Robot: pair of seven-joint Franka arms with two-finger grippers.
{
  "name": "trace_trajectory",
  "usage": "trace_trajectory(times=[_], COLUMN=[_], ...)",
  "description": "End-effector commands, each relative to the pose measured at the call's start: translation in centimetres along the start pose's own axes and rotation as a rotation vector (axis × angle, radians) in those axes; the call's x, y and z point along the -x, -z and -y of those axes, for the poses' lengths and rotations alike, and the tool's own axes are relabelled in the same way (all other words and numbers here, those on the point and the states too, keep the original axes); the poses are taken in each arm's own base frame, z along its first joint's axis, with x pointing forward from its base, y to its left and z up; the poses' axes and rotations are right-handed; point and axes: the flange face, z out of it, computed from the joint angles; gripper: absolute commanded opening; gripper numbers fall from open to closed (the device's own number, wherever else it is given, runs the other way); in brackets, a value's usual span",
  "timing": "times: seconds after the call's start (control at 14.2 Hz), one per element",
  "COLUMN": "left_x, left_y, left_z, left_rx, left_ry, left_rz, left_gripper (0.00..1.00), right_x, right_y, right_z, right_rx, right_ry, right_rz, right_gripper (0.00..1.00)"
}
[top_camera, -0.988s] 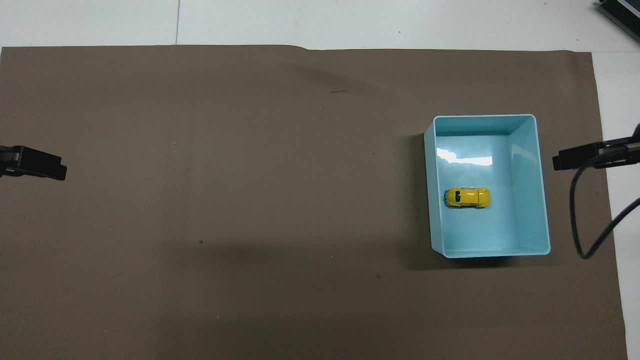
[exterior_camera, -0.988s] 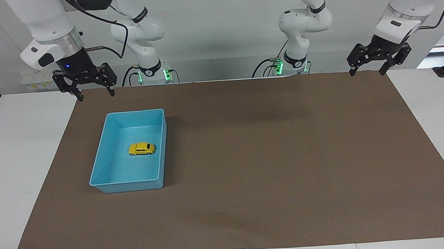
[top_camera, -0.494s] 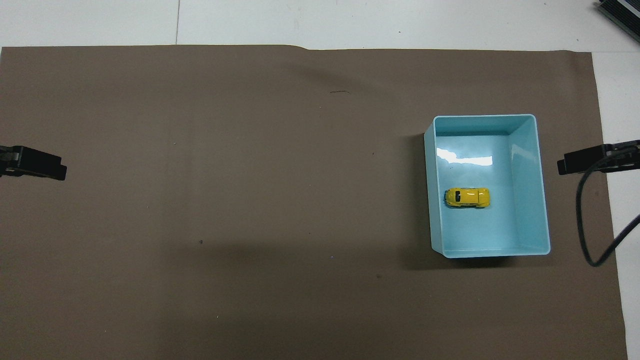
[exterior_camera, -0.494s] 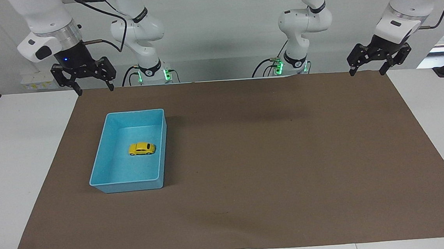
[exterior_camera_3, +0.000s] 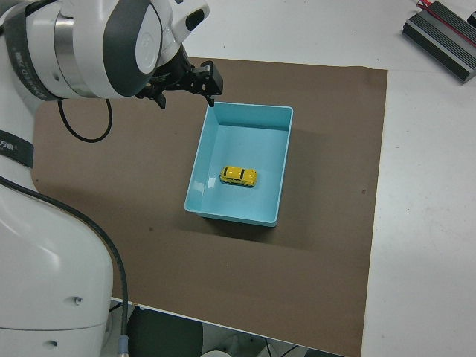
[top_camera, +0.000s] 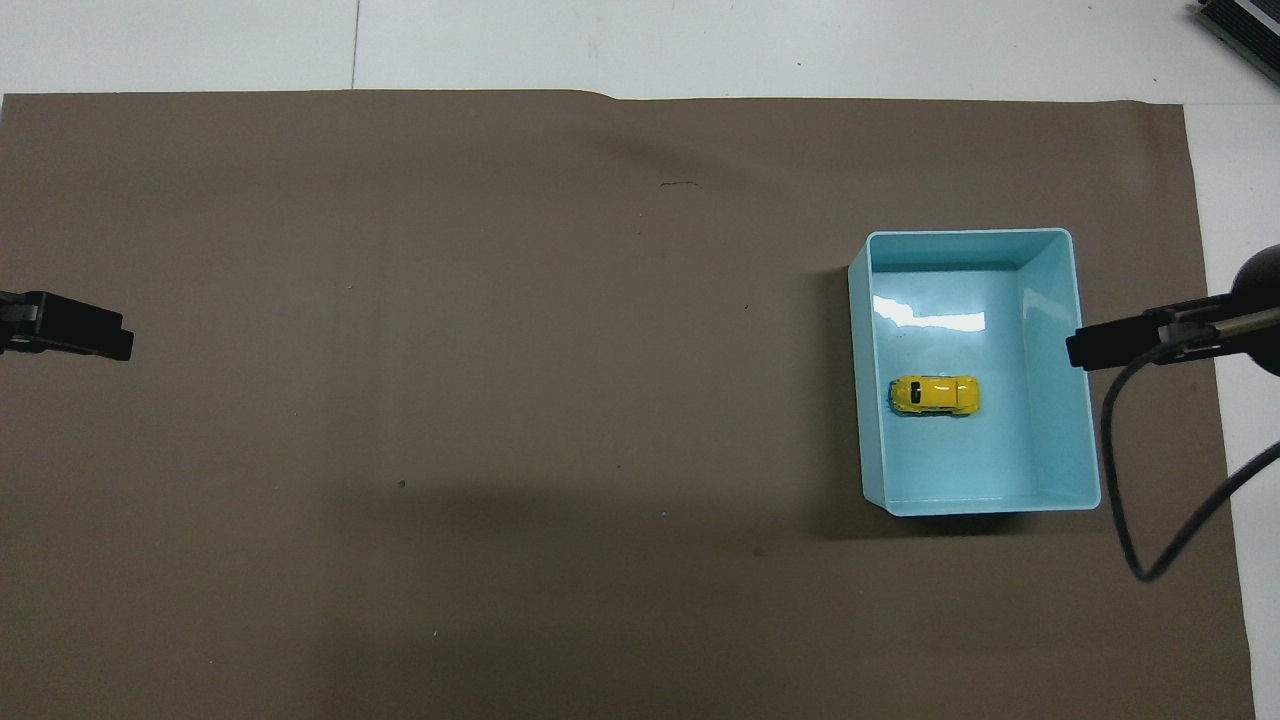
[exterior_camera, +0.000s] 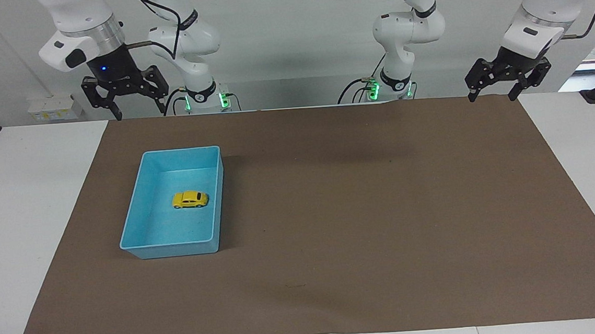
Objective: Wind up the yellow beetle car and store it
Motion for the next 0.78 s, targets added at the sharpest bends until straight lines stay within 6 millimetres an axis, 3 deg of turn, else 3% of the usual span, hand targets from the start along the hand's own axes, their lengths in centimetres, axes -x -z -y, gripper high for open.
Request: trace_trajectory(times=[0.0, 0.35, 0.71], left_x=[0.1, 0.1, 0.1], left_y=[0.3, 0.3, 0.3], left_z=[0.1, 0.1, 0.1], left_rx=[-0.014, -0.014, -0.012], left_ry=[0.011, 0.011, 0.011], left_rz=[0.008, 0.008, 0.008], left_gripper=[1.00, 1.00, 1.00], right_x=[0.6, 0.6, 0.6], right_y=[0.4, 0.4, 0.3], right_z=[0.2, -1.3, -1.5], right_rx=[-0.022, -0.024, -0.024], right_ry=[-0.017, -0.044, -0.047], right_rz=[0.009, -0.002, 0.004], right_gripper=[1.00, 1.00, 1.00])
